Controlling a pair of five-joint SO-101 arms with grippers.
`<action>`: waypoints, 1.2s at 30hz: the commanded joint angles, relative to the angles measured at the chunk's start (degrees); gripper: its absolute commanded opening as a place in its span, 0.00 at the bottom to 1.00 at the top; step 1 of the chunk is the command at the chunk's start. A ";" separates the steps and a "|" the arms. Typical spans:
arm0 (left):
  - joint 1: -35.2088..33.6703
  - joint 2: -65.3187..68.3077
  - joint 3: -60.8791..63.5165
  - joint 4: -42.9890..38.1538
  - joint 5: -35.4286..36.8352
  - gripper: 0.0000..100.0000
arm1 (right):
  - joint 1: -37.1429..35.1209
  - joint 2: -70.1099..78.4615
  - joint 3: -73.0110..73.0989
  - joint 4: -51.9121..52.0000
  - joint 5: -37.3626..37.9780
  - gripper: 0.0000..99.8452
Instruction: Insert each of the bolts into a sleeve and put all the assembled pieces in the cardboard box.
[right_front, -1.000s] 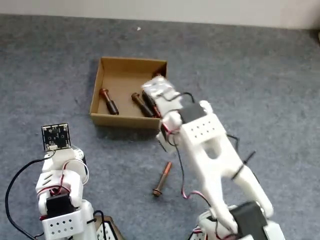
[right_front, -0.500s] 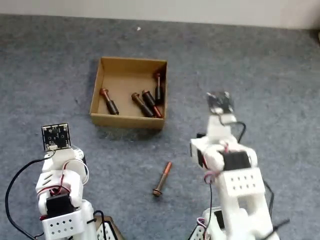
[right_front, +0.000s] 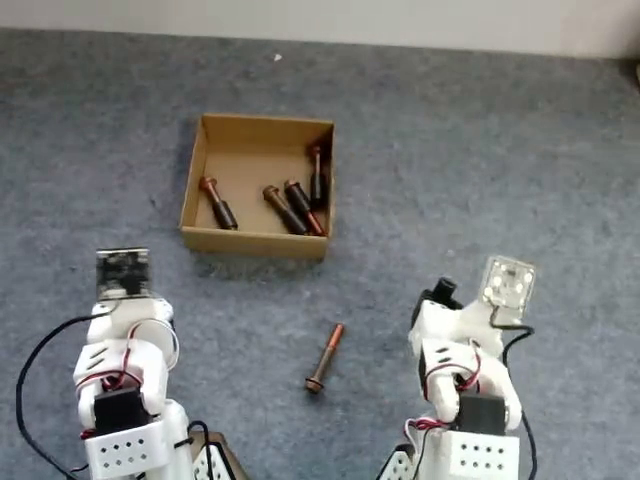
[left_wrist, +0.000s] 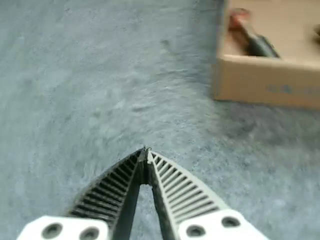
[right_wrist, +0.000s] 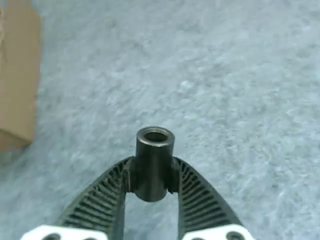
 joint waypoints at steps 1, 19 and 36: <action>5.76 -0.40 0.48 0.44 -11.69 0.01 | 3.82 -4.35 2.07 -1.63 -0.70 0.00; 23.08 0.40 -27.82 8.26 -13.54 0.04 | 6.90 -3.82 7.87 -4.53 -5.54 0.00; 42.51 49.71 -41.80 8.44 -13.36 0.05 | 6.81 -3.65 7.96 -4.53 -5.63 0.00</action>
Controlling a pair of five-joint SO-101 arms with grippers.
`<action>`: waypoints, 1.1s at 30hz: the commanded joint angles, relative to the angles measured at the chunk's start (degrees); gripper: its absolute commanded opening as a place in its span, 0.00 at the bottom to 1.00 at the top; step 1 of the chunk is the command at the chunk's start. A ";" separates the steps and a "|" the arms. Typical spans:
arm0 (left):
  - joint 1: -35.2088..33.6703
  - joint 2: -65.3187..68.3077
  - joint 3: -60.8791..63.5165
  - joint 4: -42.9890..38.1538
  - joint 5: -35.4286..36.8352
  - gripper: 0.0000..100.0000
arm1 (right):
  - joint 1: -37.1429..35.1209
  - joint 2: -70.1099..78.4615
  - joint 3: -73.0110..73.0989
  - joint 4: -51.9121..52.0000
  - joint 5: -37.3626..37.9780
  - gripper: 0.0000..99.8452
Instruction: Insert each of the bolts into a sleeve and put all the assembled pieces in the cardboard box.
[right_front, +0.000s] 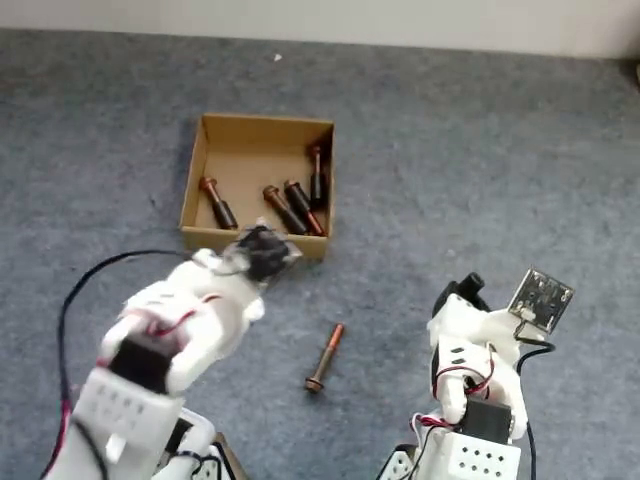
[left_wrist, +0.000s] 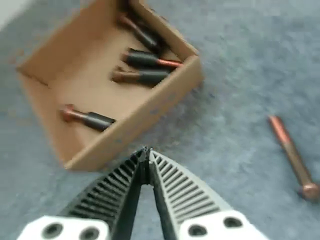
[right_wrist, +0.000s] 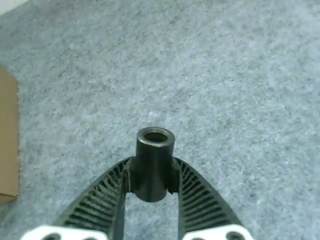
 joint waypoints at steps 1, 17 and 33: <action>7.16 13.85 -4.00 0.35 -0.09 0.05 | 0.40 -1.10 6.29 -1.45 -0.35 0.00; 16.84 53.14 -22.55 0.26 21.10 0.20 | 0.40 -1.10 6.29 -1.45 -0.26 0.00; 20.26 71.96 -32.13 -0.09 29.98 0.20 | 0.40 -1.10 6.29 -0.31 -0.26 0.00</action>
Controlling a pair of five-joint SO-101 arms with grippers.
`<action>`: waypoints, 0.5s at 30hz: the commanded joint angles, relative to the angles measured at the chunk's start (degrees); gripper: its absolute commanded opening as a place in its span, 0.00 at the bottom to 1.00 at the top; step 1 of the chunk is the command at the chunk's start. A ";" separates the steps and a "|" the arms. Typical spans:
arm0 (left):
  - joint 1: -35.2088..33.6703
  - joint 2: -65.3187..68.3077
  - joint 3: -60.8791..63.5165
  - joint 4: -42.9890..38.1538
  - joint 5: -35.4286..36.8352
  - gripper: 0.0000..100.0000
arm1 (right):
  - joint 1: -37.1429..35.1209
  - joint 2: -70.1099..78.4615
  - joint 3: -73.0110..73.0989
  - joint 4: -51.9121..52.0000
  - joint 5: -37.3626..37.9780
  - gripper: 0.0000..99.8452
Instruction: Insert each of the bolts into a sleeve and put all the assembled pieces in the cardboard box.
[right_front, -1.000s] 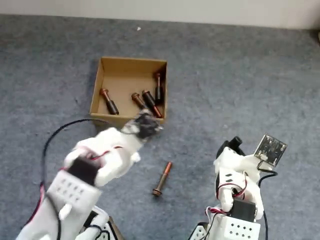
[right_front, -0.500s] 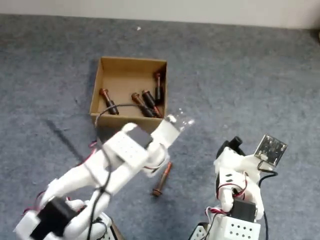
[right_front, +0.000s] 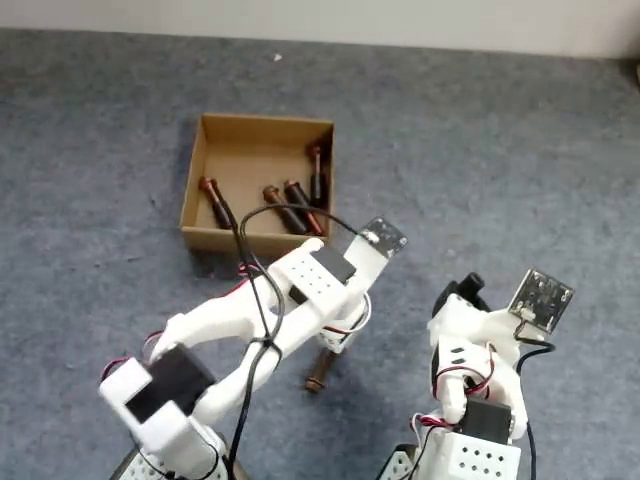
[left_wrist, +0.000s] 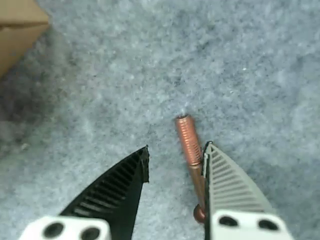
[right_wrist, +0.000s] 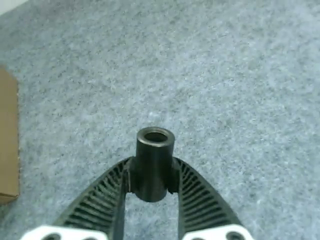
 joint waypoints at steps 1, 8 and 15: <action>-0.04 1.89 -2.15 -0.09 0.97 0.19 | 0.40 -1.10 6.29 -0.31 -0.26 0.00; -1.10 2.86 -3.21 0.26 0.62 0.01 | 0.40 -1.10 6.29 -0.22 -0.26 0.00; -8.84 2.68 -3.38 0.35 1.05 0.01 | 0.40 -1.10 6.29 -0.22 -0.26 0.00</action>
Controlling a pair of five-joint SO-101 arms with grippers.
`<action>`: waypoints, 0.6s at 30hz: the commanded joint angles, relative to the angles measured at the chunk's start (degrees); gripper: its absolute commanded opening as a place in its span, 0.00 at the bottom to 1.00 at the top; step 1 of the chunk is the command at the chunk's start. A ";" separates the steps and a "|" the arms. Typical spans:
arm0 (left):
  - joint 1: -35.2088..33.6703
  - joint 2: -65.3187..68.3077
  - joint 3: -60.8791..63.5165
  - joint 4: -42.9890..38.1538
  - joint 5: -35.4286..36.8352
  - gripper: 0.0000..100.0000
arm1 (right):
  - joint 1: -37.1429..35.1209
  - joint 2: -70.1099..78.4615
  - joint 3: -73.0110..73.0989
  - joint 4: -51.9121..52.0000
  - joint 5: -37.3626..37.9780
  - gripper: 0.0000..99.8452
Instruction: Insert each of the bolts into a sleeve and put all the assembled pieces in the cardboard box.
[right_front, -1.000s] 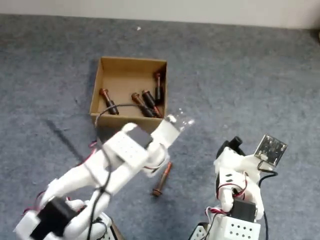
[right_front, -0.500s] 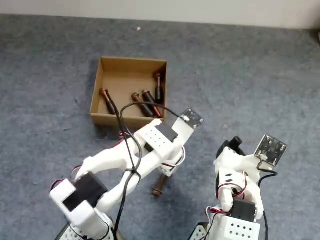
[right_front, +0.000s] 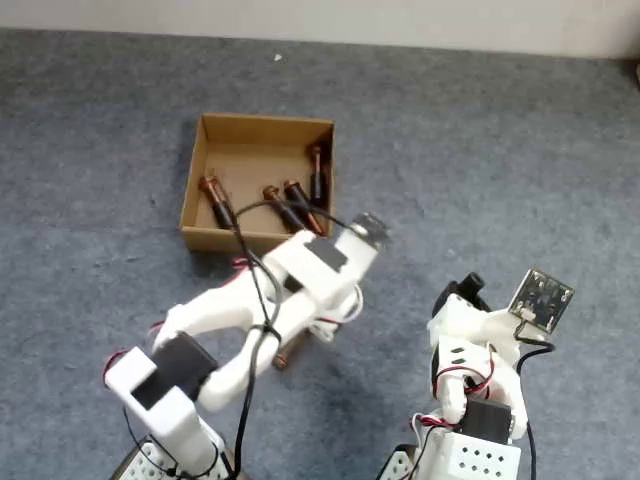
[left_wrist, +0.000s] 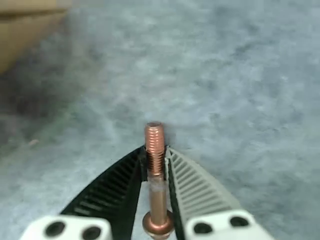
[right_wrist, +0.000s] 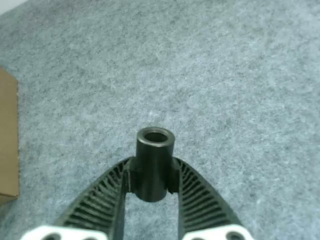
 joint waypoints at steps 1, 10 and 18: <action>-6.64 -0.48 -2.07 0.44 0.35 0.01 | 0.40 -1.10 6.29 -0.22 -0.26 0.00; -16.31 -7.69 -1.10 5.80 6.33 0.01 | 0.40 -1.10 6.29 -0.22 -0.26 0.00; -23.34 -26.86 5.85 6.07 6.42 0.01 | 0.40 -1.10 6.29 -0.22 -0.26 0.00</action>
